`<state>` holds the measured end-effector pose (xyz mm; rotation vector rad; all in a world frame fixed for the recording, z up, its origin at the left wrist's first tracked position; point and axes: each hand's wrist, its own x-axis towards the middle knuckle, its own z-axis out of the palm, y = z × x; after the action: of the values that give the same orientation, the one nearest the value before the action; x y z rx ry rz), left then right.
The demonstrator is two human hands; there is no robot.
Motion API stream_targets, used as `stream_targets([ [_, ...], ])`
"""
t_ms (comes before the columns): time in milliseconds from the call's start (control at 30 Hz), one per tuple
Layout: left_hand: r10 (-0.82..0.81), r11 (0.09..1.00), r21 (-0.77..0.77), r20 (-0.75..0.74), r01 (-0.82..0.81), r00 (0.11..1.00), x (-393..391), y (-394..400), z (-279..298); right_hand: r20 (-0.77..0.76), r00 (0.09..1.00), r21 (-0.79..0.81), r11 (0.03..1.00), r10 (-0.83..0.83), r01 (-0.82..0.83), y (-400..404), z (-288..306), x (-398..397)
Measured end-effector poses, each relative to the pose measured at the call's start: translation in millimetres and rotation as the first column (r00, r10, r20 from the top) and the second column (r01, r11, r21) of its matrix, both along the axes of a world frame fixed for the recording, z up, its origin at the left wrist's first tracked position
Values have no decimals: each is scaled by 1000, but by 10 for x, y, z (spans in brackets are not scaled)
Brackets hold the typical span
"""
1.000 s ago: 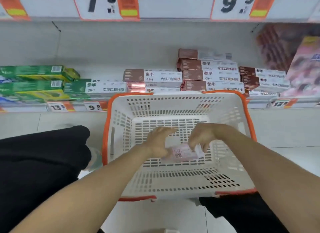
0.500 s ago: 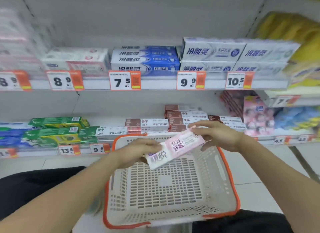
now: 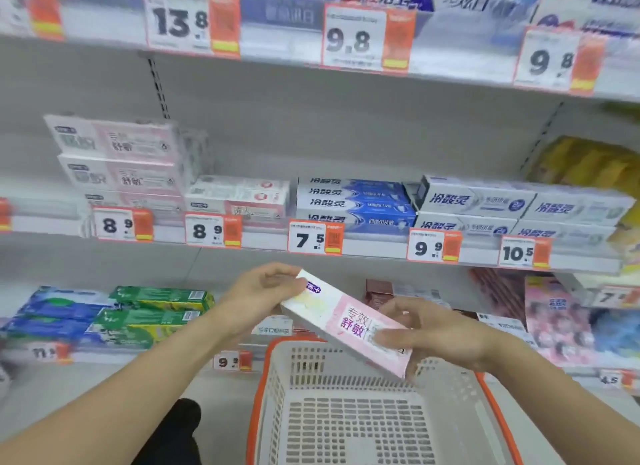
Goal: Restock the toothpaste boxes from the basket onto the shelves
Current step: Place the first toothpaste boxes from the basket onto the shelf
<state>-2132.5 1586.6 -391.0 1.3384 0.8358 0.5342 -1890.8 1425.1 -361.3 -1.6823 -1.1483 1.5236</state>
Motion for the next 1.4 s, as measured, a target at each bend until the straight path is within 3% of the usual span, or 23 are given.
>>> stream_targets([
  [100,81,981,170,78,-94,994,-84,209,75,137,989,147,989,-49,28,251,163,-117],
  [200,180,896,386,140,-221,974,-191,418,185,170,975,310,947,-144,85,535,359,-192],
  [400,497,608,613,201,-504,844,-449,746,212,218,940,554,826,-264,104,1162,617,-371],
  [667,773,215,757,254,-617,581,-1020,1339,465,142,879,777,601,-456,186,2135,866,-811],
  [833,824,306,723,125,-620,552,-1439,1702,381,139,855,822,540,-500,182,2671,991,-1046],
  [1233,581,590,541,233,-600,780,-1803,2275,502,159,915,841,537,-371,72,3410,1066,-1444],
  [1400,531,637,528,228,-562,816,-1779,2289,525,264,927,794,605,-267,-52,3513,1063,-1658],
])
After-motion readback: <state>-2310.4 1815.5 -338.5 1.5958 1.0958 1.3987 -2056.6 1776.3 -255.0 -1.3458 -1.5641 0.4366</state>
